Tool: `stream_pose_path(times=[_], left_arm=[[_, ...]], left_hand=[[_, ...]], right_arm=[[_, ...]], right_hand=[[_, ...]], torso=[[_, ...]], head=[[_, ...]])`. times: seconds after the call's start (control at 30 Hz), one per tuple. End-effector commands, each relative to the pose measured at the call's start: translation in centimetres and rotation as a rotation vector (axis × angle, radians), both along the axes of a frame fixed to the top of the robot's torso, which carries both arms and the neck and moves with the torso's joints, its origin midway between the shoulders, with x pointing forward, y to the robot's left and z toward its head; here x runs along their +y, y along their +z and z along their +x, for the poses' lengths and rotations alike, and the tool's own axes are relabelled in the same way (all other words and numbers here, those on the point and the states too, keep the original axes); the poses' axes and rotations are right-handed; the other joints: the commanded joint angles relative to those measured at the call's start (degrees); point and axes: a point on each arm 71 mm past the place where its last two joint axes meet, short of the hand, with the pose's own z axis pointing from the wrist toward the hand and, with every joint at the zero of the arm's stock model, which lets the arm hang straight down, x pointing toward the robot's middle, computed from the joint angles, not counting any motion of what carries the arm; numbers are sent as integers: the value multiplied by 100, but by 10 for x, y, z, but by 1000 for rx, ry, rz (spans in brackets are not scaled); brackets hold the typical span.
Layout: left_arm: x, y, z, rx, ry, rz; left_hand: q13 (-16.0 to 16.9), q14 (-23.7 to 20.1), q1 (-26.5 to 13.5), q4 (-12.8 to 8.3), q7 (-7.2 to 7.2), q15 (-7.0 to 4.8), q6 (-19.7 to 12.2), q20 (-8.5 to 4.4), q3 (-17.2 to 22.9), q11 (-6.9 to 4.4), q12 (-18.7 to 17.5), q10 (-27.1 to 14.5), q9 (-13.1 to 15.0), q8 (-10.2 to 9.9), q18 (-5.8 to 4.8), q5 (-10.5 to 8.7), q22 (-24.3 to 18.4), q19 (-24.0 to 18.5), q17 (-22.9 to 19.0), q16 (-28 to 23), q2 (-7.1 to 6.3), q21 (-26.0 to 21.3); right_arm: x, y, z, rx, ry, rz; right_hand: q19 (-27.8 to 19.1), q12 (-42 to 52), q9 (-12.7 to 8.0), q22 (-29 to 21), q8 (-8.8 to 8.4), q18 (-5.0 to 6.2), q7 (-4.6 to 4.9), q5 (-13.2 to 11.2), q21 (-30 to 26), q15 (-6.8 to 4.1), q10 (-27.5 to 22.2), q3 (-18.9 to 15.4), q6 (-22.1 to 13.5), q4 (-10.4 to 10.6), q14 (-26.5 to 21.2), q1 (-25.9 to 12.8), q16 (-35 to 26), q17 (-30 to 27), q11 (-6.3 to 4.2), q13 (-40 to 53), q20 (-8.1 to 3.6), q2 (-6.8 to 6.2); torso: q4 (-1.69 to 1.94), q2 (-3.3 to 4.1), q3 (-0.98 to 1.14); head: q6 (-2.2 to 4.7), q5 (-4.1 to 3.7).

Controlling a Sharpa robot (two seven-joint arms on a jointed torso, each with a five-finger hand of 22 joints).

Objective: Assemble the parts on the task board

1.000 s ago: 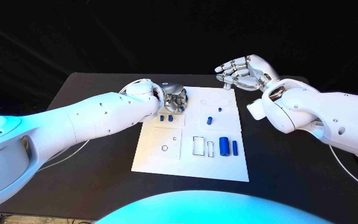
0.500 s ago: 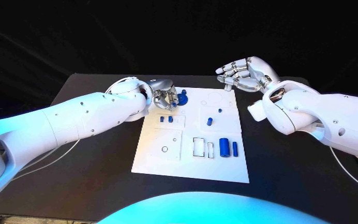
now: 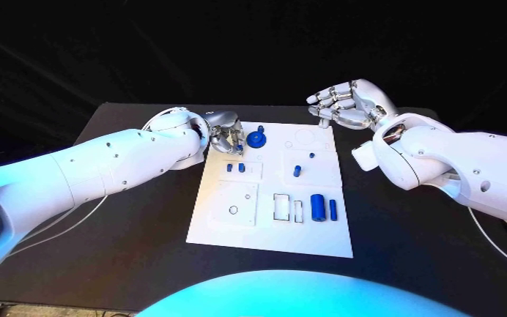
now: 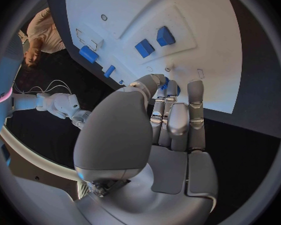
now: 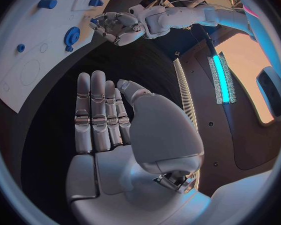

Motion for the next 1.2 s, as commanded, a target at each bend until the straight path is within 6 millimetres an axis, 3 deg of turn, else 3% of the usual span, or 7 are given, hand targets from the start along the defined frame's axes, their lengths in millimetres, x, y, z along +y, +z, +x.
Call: stream_pose_path(times=[0.03,1.2], left_arm=[[-2,-2,-1,28,-16,14],[-4,-9,1,65,-22,65]], left_hand=[[-2,15,-40,-1,-1,28,37,7,-36,1,-20,22,-1,-18,20,-22,-7,-27,-7,2,-8,6],[15,14,-29,-28,-15,13,103,2,-44,-19,-38,94,8,-22,19,-20,6,-17,-17,2,27,8]], right_arm=[[2,0,-1,-3,17,2],[2,0,-1,-4,19,4]], right_hand=[[-24,15,-7,7,26,18,41,14,-26,0,22,10,-5,6,44,-11,-16,9,1,-5,21,24],[-24,15,-7,7,26,18,41,14,-26,0,22,10,-5,6,44,-11,-16,9,1,-5,21,24]], torso=[[-4,-1,3],[2,0,0]], head=[[-3,12],[-17,13]])
